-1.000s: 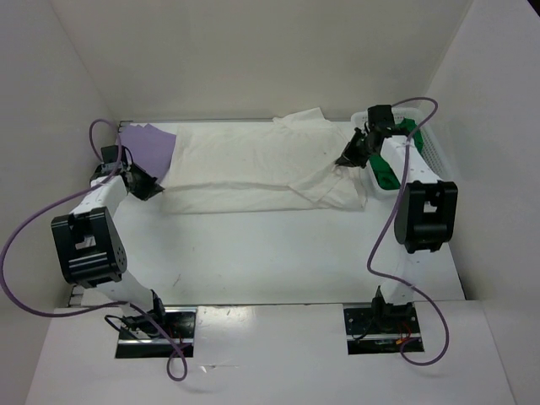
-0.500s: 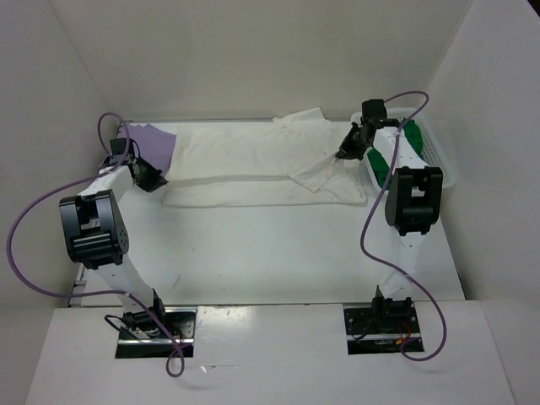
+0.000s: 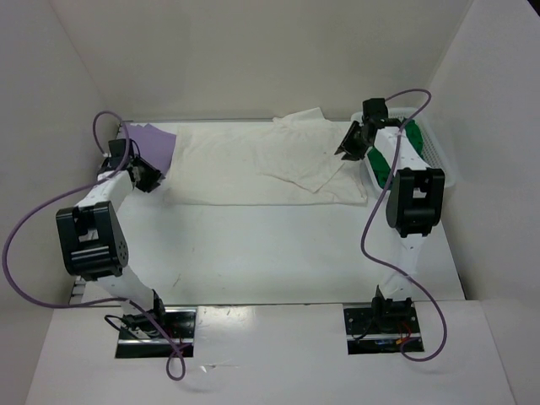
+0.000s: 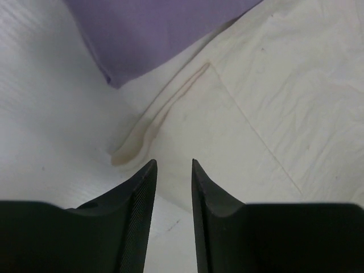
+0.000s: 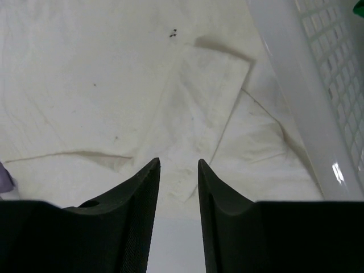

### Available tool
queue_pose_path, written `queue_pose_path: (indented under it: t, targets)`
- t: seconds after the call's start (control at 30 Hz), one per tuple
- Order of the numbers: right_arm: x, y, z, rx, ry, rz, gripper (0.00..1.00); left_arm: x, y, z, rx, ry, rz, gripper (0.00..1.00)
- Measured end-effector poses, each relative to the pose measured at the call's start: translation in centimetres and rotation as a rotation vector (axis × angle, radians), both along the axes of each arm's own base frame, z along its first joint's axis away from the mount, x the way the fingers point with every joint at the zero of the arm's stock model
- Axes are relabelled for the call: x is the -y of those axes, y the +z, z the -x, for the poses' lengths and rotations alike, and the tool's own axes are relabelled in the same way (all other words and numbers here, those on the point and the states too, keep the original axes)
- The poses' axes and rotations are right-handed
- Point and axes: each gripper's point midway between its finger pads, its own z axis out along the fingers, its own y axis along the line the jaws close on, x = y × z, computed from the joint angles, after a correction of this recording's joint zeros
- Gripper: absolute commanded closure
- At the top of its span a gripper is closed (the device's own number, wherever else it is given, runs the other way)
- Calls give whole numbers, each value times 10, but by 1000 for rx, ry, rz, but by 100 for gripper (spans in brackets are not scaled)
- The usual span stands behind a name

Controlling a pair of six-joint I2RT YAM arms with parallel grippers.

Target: Fold and stack the t-shirts

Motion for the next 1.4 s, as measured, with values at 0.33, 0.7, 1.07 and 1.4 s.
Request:
queue_pose_path:
  t: [0.33,0.7,1.07,1.4]
  targets:
    - [-4,25,89,38,14,-23,100,22,-34,70,-85,-8,49,47]
    - [-7,-42,151,-135,24,-42,71,32,-68,46,-99,-15,153,62]
    - [-3,-46,150,-115,8,-26,66,27,-68,31,-71,20,159,100]
    - [9,-53,150,-124,-53,31,44,15,-64,57,-81,48,129,100]
